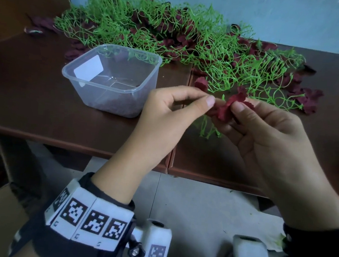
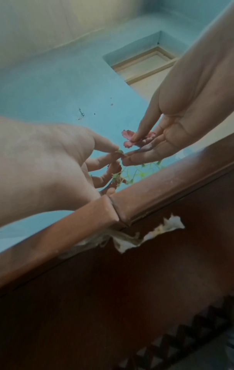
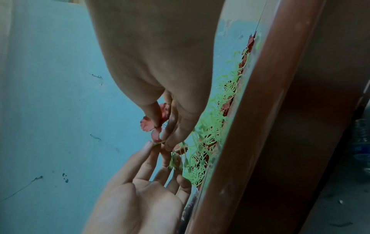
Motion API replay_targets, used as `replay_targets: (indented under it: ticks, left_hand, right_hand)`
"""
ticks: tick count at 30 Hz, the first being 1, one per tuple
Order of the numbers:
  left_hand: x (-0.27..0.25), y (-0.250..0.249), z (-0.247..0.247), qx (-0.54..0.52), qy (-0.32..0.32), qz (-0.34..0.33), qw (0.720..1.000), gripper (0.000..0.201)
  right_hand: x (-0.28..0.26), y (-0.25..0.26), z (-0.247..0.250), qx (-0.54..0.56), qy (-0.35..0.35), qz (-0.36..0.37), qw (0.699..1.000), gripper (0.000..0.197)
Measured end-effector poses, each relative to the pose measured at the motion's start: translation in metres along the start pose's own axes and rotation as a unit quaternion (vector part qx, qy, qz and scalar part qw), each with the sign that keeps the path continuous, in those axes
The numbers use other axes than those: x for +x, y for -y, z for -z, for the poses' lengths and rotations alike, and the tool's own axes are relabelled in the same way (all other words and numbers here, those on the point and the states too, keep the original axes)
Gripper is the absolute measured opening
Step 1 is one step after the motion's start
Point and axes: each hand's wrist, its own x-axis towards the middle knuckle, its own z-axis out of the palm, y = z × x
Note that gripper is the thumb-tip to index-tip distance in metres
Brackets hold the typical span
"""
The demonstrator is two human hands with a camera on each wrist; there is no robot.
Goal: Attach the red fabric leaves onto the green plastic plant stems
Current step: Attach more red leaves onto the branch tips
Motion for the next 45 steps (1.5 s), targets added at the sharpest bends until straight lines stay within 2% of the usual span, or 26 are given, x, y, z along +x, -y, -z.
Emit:
replay_targets:
  ticks: [3, 6, 10, 13, 19, 23, 27, 30, 35, 39, 45]
  left_hand:
    - [0.001, -0.001, 0.004, 0.012, 0.003, 0.014, 1.0, 0.006]
    - [0.003, 0.001, 0.007, 0.026, 0.008, -0.001, 1.0, 0.009]
    - [0.005, 0.005, 0.007, 0.022, -0.002, -0.004, 1.0, 0.012]
    - [0.006, 0.007, 0.004, 0.045, -0.005, -0.007, 0.999, 0.006]
    - [0.002, 0.003, -0.001, 0.139, 0.067, -0.01, 0.988, 0.004]
    - [0.001, 0.001, -0.001, 0.167, 0.109, -0.002, 0.98, 0.007]
    - [-0.001, 0.0, -0.003, 0.181, 0.115, -0.009, 0.977, 0.012]
    - [-0.002, -0.001, -0.004, 0.186, 0.112, -0.035, 0.976, 0.012]
    - [-0.006, -0.001, -0.009, 0.176, 0.097, -0.068, 0.977, 0.008]
    - [-0.006, 0.003, -0.01, 0.147, 0.12, -0.076, 0.979, 0.006]
    - [-0.005, 0.006, -0.004, 0.106, 0.156, -0.053, 0.981, 0.005]
  right_hand:
    - [0.001, 0.0, 0.001, -0.031, -0.005, 0.023, 0.999, 0.017]
    - [0.001, 0.0, 0.003, -0.054, -0.008, 0.036, 0.998, 0.019]
    - [0.0, 0.0, 0.003, -0.049, 0.017, 0.02, 0.998, 0.016]
    - [-0.001, 0.0, 0.001, -0.041, 0.022, 0.009, 0.999, 0.016]
    - [-0.001, 0.0, 0.001, -0.099, -0.013, 0.022, 0.995, 0.018]
    - [0.0, -0.001, -0.001, -0.121, -0.03, 0.037, 0.992, 0.006]
    - [0.001, -0.003, -0.004, -0.112, -0.063, 0.051, 0.99, 0.021]
    - [0.003, 0.0, -0.004, -0.036, -0.076, 0.009, 0.996, 0.007]
    - [0.01, 0.006, -0.002, 0.111, -0.097, -0.083, 0.986, 0.016]
    - [0.013, 0.008, -0.002, 0.132, -0.129, -0.123, 0.975, 0.026]
    - [0.014, 0.004, -0.006, 0.13, -0.138, -0.136, 0.972, 0.022]
